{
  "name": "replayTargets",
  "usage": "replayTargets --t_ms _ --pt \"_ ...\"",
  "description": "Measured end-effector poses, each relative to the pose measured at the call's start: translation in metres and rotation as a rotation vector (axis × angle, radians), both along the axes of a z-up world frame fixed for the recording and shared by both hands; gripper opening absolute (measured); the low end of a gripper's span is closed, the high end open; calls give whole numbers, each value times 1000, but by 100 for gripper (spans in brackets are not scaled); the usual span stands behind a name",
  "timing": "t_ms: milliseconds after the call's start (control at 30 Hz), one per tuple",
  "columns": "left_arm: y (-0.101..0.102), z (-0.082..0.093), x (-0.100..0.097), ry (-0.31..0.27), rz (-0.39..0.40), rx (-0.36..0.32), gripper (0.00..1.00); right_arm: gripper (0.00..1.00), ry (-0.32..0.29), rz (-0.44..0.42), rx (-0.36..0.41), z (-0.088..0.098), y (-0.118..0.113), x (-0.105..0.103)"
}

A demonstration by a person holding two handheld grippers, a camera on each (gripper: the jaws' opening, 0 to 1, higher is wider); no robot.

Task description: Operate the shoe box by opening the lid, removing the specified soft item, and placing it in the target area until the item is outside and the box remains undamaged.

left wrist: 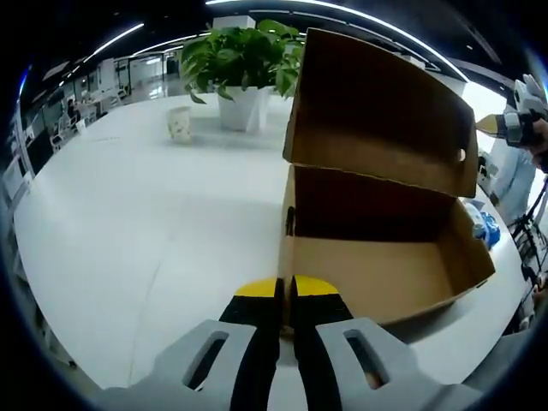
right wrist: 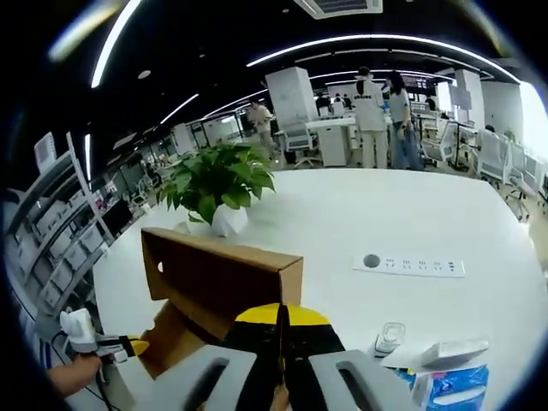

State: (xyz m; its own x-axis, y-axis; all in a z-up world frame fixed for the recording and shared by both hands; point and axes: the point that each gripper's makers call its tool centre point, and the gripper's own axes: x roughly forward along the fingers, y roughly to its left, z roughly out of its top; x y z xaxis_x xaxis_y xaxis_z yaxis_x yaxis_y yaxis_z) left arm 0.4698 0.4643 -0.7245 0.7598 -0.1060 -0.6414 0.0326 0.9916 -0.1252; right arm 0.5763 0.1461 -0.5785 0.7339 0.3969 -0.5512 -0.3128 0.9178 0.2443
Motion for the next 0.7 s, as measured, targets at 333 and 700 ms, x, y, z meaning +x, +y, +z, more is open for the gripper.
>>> replayTargets --t_ms 333,700 --pt "0 1 -2 -1 -3 -1 2 0 -18 7 -1 2 2 -10" --pt "-4 5 -6 -3 -4 -3 2 0 -42 11 -5 5 4 -20"
